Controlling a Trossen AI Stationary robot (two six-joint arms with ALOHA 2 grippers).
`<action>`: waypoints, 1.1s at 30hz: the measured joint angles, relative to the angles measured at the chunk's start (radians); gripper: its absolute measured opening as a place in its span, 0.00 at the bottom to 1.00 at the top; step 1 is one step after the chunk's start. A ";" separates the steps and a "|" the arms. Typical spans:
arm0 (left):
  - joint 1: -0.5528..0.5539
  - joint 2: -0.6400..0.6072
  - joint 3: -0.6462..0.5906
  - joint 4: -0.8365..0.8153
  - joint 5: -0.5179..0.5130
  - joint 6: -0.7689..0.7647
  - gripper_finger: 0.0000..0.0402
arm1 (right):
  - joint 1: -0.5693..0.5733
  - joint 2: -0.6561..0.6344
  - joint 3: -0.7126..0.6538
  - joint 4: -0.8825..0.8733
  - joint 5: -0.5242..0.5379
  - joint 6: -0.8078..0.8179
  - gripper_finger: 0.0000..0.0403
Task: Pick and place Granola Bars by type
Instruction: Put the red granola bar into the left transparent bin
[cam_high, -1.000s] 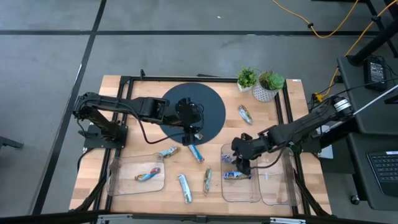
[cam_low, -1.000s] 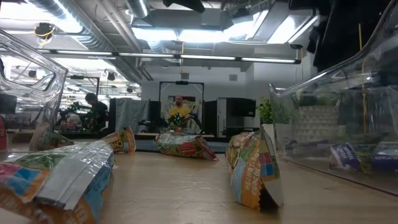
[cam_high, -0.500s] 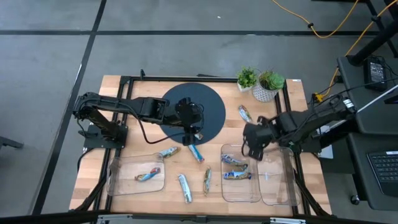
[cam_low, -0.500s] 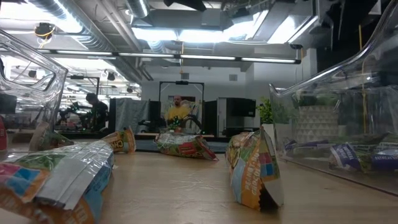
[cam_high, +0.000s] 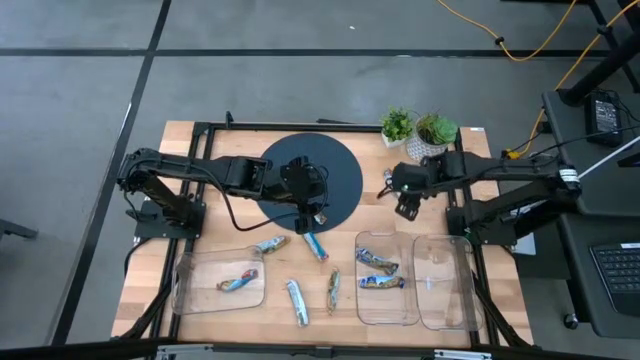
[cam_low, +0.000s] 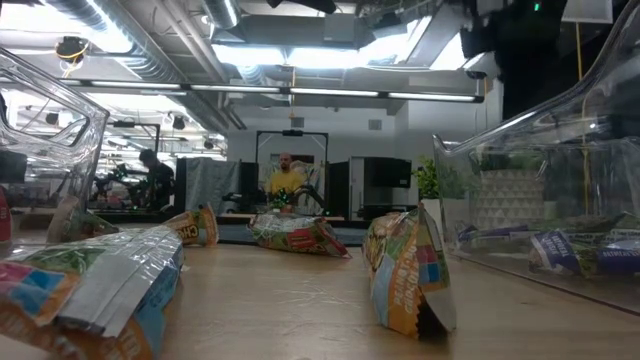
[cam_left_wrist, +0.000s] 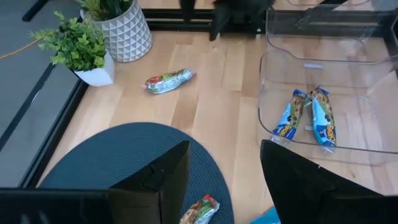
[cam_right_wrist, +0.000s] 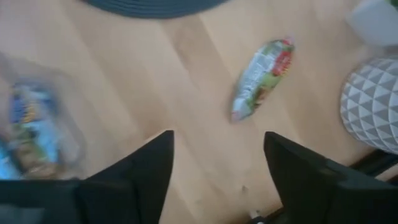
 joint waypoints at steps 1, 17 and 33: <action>-0.001 0.000 0.000 0.000 0.000 0.000 0.47 | -0.017 0.000 -0.019 0.013 0.001 -0.015 0.66; -0.002 0.000 0.000 0.000 0.001 -0.011 0.46 | -0.356 0.040 -0.303 0.347 -0.051 -0.121 0.88; -0.001 0.000 0.000 0.000 0.001 -0.052 0.46 | -0.468 0.344 -0.311 0.511 -0.082 -0.234 0.87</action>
